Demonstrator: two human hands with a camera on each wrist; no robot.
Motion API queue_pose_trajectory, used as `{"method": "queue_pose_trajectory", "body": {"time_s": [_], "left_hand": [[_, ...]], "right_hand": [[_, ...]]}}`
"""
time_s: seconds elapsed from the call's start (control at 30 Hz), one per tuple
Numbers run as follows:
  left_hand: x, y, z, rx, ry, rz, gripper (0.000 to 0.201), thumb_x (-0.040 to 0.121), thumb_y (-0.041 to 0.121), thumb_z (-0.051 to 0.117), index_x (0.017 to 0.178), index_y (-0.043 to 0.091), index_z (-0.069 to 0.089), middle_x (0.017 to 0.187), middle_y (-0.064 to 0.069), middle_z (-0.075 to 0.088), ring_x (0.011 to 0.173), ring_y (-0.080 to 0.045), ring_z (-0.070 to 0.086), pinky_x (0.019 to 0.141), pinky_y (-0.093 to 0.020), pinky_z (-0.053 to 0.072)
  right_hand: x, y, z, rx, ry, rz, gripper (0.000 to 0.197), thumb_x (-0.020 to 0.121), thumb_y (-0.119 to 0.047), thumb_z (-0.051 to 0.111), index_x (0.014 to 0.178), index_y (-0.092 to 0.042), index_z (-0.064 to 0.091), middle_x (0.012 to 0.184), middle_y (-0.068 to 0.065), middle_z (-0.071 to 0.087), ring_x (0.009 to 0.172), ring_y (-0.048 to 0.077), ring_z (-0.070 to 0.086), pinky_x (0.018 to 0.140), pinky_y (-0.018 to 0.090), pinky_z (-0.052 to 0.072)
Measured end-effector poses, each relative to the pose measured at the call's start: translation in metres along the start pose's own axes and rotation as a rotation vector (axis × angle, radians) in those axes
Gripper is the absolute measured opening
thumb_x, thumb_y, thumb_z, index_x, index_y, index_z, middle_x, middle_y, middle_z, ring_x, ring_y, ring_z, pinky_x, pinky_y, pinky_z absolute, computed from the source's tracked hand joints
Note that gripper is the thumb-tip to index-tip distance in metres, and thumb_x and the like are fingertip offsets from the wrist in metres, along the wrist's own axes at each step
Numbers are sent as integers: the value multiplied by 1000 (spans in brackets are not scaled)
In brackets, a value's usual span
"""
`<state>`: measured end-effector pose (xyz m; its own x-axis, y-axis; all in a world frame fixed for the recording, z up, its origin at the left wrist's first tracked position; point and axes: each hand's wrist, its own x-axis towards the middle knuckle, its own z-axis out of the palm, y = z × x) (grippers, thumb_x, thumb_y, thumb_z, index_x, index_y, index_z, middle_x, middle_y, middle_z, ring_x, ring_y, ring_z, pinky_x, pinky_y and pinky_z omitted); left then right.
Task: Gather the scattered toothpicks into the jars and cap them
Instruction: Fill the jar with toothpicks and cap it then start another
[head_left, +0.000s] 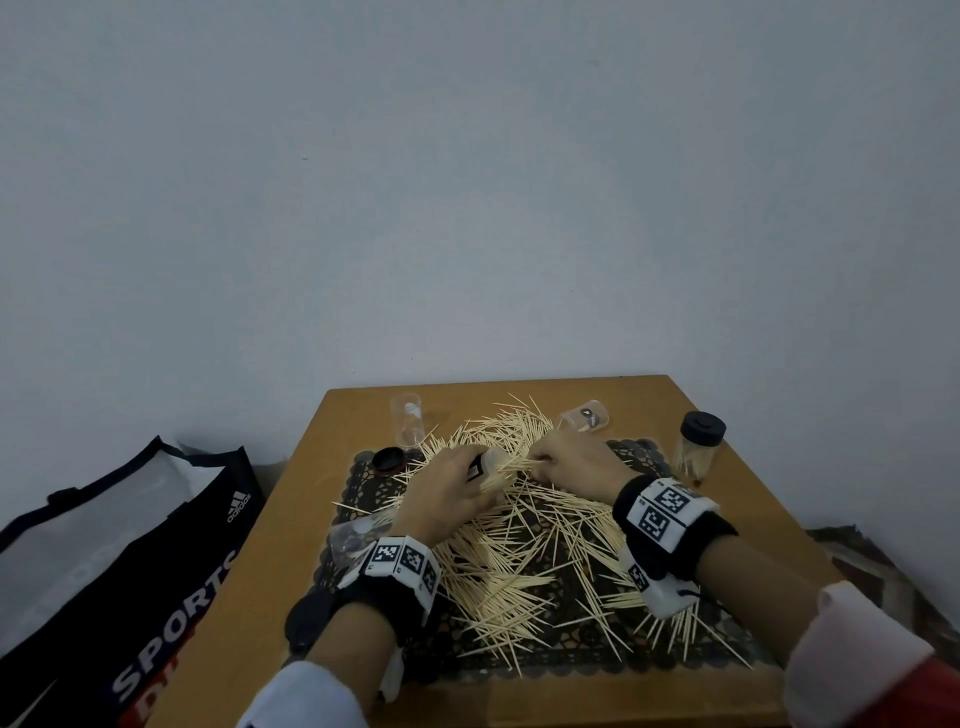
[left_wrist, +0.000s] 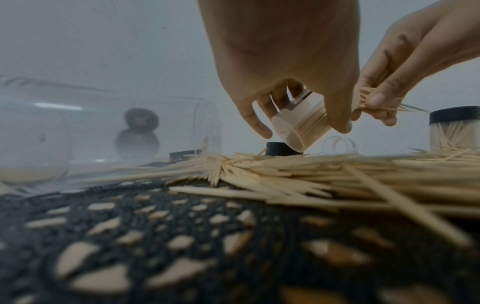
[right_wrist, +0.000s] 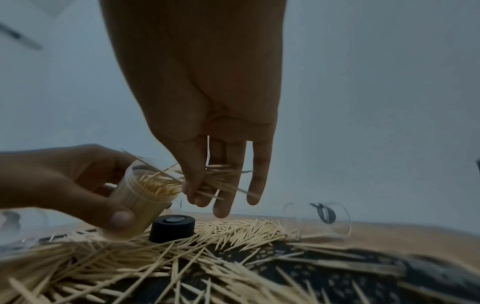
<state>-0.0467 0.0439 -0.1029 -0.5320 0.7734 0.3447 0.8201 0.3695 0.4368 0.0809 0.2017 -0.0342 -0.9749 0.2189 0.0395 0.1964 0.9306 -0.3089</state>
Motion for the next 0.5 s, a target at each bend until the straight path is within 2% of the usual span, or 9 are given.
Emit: {"method": "queue_pose_trajectory", "body": {"time_s": [0.17,0.3,0.4,0.5], "left_hand": [[-1,7,-3,-30,-13,15,54,79,49,74,123,24,57,108,9,61,95,-9,52,78,-28,43],[-1,8,-3,-45,-17,29,54,77,50,75,120,22,58,104,9,60,90,-9,52,73,-25,40],[-1,8,-3,-51,-10,20,51,78,49,75,118,22,59,102,9,61,89,-9,54,72,-24,40],[-2,8,-3,-52,-17,11,53,78,52,74,120,23,57,104,9,61,92,-11,54,76,-29,45]], "right_hand": [[6,-5,0,-198,38,-82,19,98,-20,52,95,-12,68,91,1,62,82,16,59,68,26,41],[14,-11,0,-291,-11,-138,17,98,-20,52,97,-11,67,90,0,50,88,21,59,78,34,45],[17,-14,-3,-224,-96,-124,14,96,-16,53,100,-8,64,92,0,44,95,24,55,75,31,35],[17,-16,-12,-114,-138,-110,24,92,-11,60,115,-4,61,105,7,55,101,23,53,80,32,39]]}}
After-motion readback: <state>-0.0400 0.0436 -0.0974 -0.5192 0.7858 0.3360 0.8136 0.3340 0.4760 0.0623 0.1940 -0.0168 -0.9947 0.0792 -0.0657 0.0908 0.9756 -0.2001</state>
